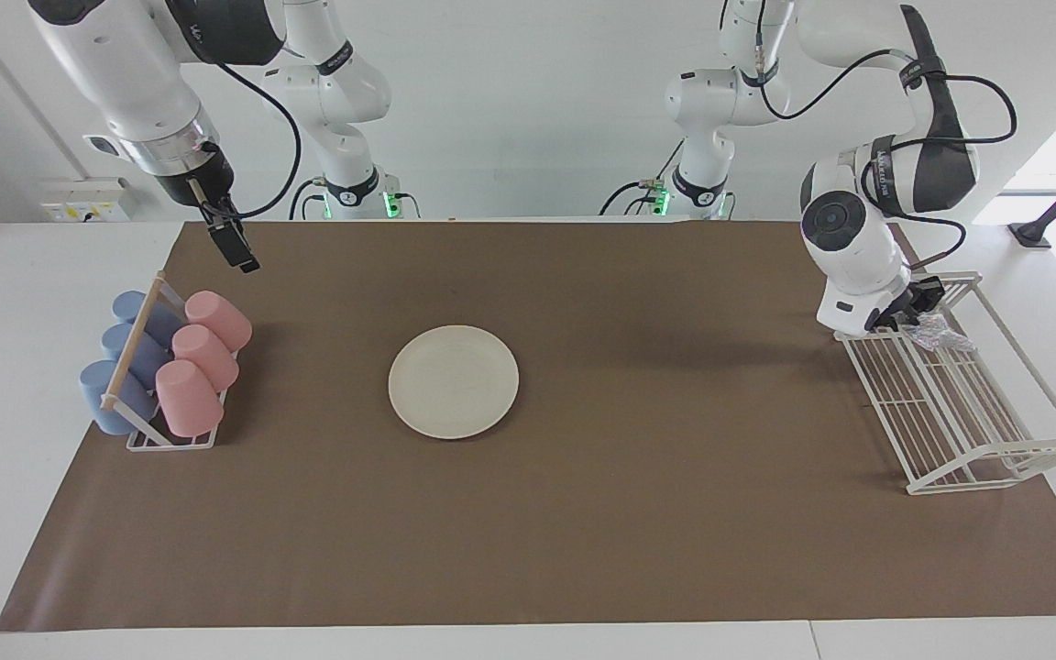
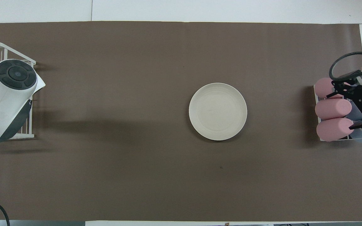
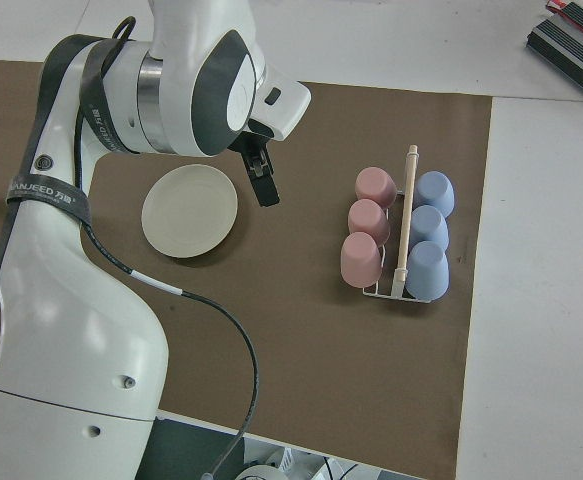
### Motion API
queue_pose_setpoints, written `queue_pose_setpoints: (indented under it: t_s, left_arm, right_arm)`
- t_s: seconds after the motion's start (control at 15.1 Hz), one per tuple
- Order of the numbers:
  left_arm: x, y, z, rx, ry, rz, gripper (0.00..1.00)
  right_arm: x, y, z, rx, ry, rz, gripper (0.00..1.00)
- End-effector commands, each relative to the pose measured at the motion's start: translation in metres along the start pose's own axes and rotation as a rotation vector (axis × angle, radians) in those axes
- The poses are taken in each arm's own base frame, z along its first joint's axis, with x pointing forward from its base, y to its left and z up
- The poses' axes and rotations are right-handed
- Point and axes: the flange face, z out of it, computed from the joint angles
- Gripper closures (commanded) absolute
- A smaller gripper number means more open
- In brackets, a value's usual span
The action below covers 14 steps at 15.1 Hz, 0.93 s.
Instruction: Wipe plate with sponge
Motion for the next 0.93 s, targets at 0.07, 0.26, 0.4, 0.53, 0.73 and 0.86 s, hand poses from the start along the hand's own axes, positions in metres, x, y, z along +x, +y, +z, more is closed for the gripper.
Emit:
queue_pose_setpoints:
  t_s: [0.07,0.26,0.4,0.53,0.73,0.86]
  left_arm:
    - [-0.006,-0.003,0.001,0.016,0.019,-0.009,1.00]
    - [-0.005,-0.004,-0.001,0.015,0.022,-0.007,1.00]
    - [0.001,-0.008,-0.010,0.018,0.031,-0.014,1.00]
    - [0.006,-0.019,-0.022,0.032,0.015,-0.033,1.00]
    - [0.007,-0.029,-0.045,0.036,0.010,-0.038,1.00]
    - [0.007,-0.044,-0.063,-0.012,0.001,-0.086,1.00]
  right_arm:
    - [-0.008,0.004,0.000,0.013,-0.008,0.030,0.00]
    - [-0.011,0.003,0.000,0.009,-0.007,0.013,0.00]
    - [-0.011,0.003,0.000,0.009,-0.007,0.021,0.00]
    - [-0.013,0.002,0.000,0.011,-0.012,0.018,0.00]
    - [-0.018,0.000,-0.001,0.029,-0.053,0.018,0.00]
    - [-0.018,0.000,-0.003,0.033,-0.055,0.018,0.00]
